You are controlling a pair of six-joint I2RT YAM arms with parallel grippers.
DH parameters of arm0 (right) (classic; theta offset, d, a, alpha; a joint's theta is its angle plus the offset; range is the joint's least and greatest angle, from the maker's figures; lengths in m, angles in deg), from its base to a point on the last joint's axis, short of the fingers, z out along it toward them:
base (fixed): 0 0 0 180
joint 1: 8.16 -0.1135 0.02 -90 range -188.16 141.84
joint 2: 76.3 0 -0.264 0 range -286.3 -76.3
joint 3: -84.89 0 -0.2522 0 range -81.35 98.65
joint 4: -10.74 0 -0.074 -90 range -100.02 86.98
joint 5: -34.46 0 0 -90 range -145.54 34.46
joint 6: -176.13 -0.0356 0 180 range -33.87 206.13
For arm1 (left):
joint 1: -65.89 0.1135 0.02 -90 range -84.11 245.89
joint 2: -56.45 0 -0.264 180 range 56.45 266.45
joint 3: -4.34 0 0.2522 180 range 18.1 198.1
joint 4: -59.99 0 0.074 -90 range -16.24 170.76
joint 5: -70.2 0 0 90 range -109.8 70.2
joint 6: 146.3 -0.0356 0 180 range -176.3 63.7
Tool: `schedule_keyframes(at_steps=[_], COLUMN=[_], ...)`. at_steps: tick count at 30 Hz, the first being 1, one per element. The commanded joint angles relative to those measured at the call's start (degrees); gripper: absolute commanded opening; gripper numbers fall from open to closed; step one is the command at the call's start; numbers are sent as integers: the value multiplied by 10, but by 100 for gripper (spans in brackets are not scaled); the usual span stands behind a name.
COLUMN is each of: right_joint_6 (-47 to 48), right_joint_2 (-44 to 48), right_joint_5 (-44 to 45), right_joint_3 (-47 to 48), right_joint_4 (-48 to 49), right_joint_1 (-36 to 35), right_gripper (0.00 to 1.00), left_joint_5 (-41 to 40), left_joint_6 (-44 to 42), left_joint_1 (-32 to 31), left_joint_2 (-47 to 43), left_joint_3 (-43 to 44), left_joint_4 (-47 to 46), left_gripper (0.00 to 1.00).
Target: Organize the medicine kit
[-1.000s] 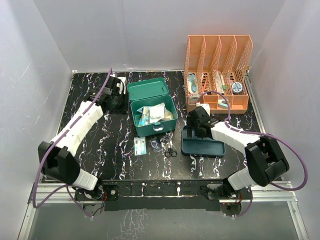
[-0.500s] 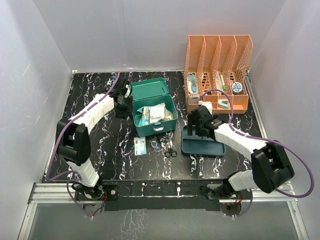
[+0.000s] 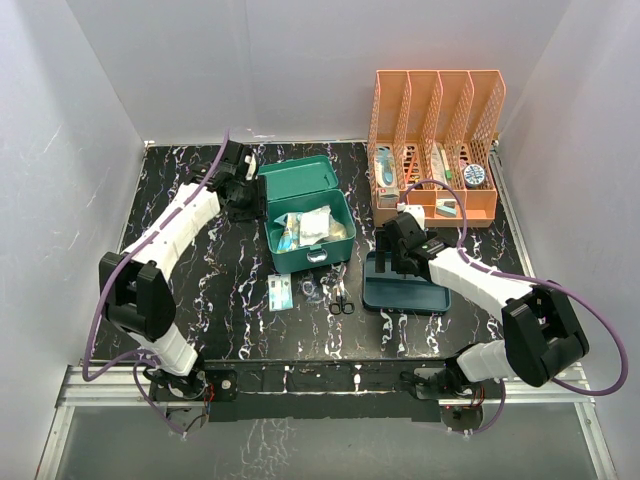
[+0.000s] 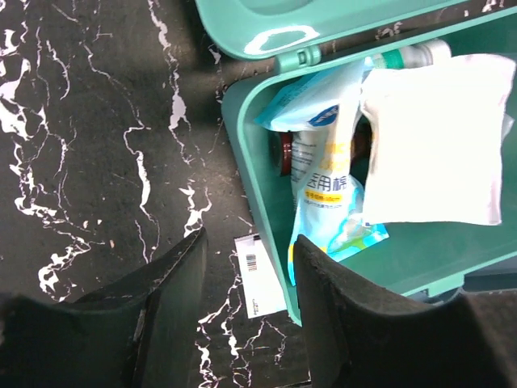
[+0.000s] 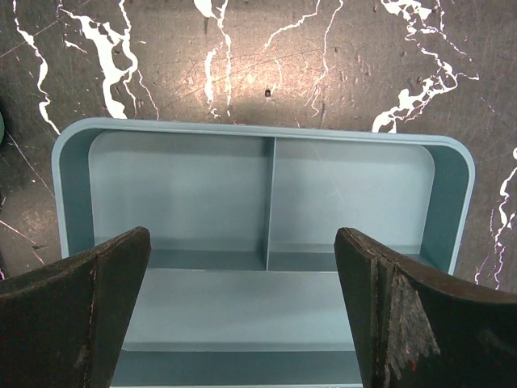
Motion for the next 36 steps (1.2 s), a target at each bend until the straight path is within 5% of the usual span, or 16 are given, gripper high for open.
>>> schedule_keyframes(at_steps=[1,14,19,36], right_joint_6=[-5,-5,-7,-2], right_joint_2=[7,24,25,-69], right_joint_5=[9,19,20,-10], right_joint_3=[13,7,6,-12], right_joint_4=[19,13,14,83], right_joint_1=[2,2,4,27], right_gripper=[98,98,98,95], left_joint_5=[30,31,19,22], left_joint_6=[12,31,21,-110], left_joint_1=[-1,0,1,117], left_joint_2=[-4,74,104,103], left_joint_3=[19,2,22,44], left_joint_4=[13,-12,-15,-11], left_gripper=[46,35,0,0])
